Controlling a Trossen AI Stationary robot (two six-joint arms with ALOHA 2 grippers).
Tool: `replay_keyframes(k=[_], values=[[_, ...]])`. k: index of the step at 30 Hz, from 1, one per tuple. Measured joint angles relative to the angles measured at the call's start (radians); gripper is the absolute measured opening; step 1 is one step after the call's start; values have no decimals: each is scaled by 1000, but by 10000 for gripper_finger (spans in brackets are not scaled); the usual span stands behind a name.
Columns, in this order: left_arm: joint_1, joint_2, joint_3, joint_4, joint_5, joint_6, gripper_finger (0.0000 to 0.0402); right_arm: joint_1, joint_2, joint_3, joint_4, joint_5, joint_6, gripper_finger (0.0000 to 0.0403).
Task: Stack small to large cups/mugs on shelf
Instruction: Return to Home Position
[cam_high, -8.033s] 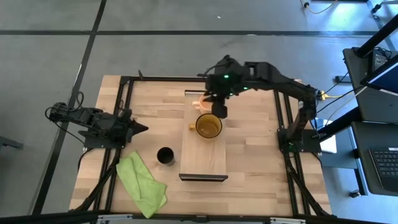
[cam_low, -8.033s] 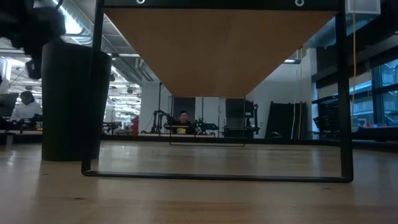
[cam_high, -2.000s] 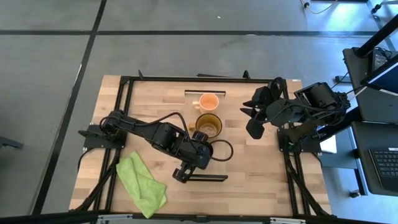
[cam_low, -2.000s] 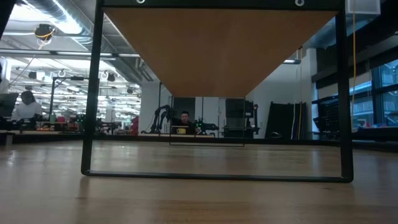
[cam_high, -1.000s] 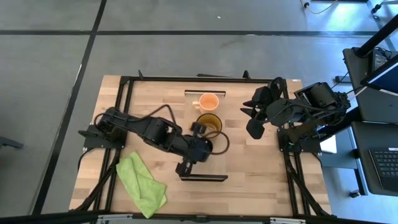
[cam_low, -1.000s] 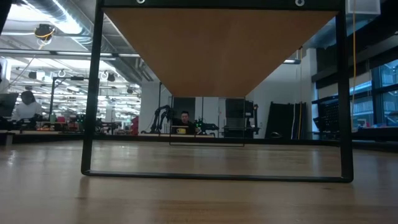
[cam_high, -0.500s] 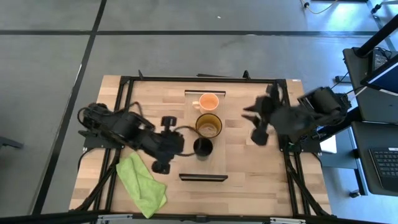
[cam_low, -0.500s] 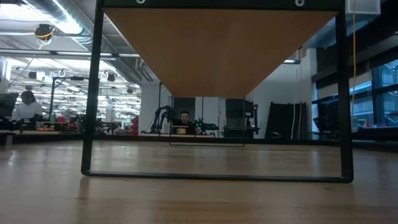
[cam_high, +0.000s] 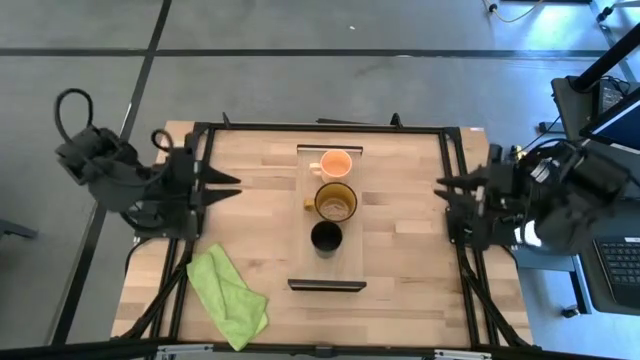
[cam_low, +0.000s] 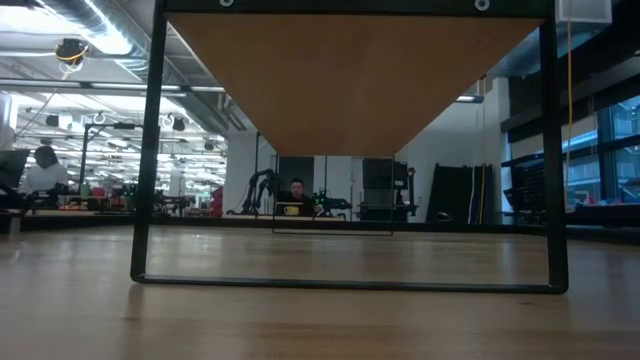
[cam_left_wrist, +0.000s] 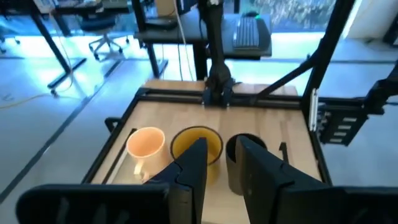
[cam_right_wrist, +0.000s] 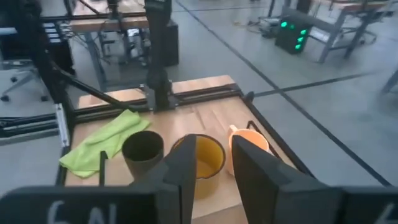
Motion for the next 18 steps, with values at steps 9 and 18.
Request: replay_keyframes(k=[9, 18], values=[[-49, -390, -887, 715, -54, -43, 80, 161, -174, -607, 34, 287, 629, 104], [-17, -835, -1545, 1677, 230, 255, 80, 277, -353, -926, 305, 346, 805, 104]])
